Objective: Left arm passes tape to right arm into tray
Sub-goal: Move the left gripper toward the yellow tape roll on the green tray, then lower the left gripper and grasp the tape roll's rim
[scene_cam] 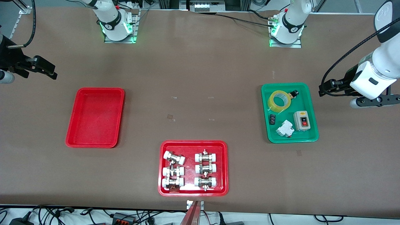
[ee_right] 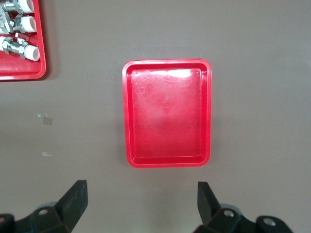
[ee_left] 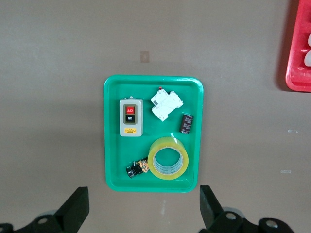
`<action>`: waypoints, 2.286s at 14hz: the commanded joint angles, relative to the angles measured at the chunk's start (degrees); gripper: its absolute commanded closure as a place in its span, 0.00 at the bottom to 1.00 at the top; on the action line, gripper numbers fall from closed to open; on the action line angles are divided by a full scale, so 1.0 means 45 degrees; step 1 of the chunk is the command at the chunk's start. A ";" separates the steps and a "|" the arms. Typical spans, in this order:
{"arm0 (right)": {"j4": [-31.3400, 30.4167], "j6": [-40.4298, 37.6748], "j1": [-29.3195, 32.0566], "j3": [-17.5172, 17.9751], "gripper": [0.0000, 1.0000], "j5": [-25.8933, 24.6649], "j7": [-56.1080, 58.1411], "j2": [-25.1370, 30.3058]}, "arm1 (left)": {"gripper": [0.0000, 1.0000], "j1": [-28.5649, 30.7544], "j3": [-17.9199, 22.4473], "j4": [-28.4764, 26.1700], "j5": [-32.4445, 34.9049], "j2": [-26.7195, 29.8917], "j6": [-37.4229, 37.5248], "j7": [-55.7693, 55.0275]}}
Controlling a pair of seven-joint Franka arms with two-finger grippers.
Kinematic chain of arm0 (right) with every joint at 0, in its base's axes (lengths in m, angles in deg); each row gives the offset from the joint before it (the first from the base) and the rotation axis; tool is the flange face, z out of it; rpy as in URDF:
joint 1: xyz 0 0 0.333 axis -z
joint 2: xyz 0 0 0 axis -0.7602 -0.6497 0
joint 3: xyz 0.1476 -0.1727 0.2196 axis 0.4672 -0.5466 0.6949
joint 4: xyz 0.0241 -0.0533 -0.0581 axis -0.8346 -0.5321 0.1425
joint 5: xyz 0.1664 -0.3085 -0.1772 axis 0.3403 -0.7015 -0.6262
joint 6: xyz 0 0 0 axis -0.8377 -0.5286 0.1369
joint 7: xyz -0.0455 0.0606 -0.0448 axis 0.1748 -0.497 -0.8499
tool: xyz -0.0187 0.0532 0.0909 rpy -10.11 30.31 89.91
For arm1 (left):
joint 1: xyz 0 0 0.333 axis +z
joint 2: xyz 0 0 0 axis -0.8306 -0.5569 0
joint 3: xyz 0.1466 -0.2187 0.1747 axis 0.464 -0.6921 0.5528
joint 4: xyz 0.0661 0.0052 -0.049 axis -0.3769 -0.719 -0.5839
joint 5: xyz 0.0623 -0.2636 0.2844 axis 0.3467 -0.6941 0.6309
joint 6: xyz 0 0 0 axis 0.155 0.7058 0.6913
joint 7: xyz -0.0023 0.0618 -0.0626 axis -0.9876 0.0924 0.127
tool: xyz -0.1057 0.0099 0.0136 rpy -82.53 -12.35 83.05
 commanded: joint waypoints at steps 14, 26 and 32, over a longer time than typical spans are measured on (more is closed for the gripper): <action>0.0239 -0.0149 -0.0069 -0.0041 0.00 0.0290 -0.0248 -0.0182 | 0.00 0.0355 -0.0026 -0.0032 -0.0085 -0.0607 0.0567 0.0426; 0.0239 -0.0149 -0.0088 -0.0041 0.00 0.0290 -0.0248 -0.0163 | 0.00 0.0375 -0.0065 -0.7313 -0.0085 -0.1409 -0.8591 -0.1507; 0.0239 -0.0207 -0.0088 -0.0041 0.00 0.0290 -0.0248 -0.0124 | 0.00 -0.0150 -0.0084 -0.8370 -0.0085 -0.2367 -0.8887 -0.2344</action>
